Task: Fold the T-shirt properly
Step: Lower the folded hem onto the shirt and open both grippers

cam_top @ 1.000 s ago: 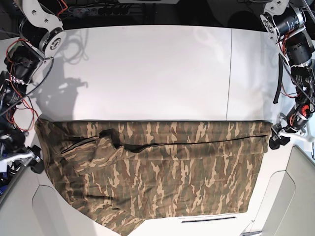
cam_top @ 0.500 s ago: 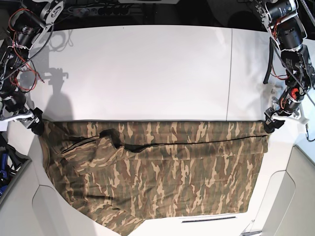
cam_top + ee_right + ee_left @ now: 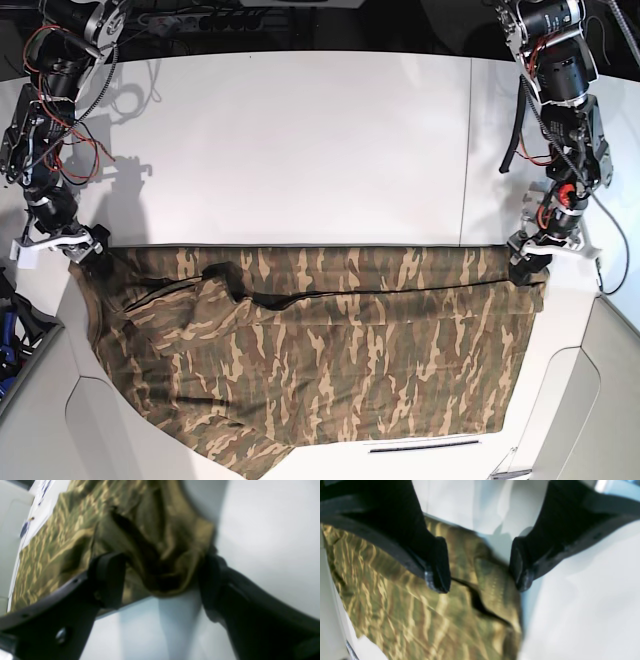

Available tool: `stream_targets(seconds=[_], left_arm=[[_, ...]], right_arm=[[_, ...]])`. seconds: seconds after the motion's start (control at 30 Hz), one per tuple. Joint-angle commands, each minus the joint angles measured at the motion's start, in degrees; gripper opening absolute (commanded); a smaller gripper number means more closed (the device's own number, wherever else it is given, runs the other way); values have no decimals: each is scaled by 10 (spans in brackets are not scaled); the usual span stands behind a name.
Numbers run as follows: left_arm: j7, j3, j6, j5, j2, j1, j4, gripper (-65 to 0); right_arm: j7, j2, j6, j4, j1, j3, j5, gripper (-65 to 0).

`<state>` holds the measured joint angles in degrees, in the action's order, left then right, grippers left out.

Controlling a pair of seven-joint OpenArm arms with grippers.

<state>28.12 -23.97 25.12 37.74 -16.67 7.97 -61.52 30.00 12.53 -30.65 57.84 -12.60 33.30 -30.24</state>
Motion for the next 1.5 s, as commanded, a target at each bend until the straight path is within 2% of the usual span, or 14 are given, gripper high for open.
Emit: stream_targets(seconds=[0.0, 0.07, 0.17, 0.23, 0.33, 0.4, 0.43, 0.5, 0.7, 0.9, 1.0, 1.47], left_arm=[[14, 9, -5, -16, -3, 5, -4, -247], [10, 16, -5, -29, -3, 8, -4, -256], [10, 16, -5, -29, -4, 12, -4, -394], [10, 16, -5, -29, -3, 16, -4, -501], [10, 16, -4, -29, -5, 23, -4, -631], [16, 16, 14, -30, -8, 26, -5, -650], [23, 16, 39, -30, -12, 27, -9, -650], [44, 16, 76, -28, -18, 26, -28, -650], [68, 16, 68, -28, -37, -2, -119, -650], [71, 15, 68, -23, -54, -67, -203, -650], [71, 12, 68, -24, -54, -100, -232, -650], [117, -62, 66, 15, -54, -254, -403, -650]], right_arm=[[4, 6, -2, 4, -14, -7, -2, -209], [4, 6, -2, 4, -21, -16, -2, -209], [4, 6, -2, 4, -32, -24, 1, -247], [4, 6, -1, 4, -39, -25, 5, -338], [4, 7, -1, 4, -42, -25, 9, -515], [4, 7, -2, 4, -42, -25, 9, -627], [4, 7, -10, 4, -40, -24, 9, -650], [8, 8, -24, 4, -40, -22, 9, -650], [77, 8, -26, 35, -37, 4, 4, -650], [146, 8, -27, 118, 7, 30, -72, -650], [171, 8, -28, 164, 37, 30, -89, -650], [189, 11, -28, 333, 235, 31, -125, -650]])
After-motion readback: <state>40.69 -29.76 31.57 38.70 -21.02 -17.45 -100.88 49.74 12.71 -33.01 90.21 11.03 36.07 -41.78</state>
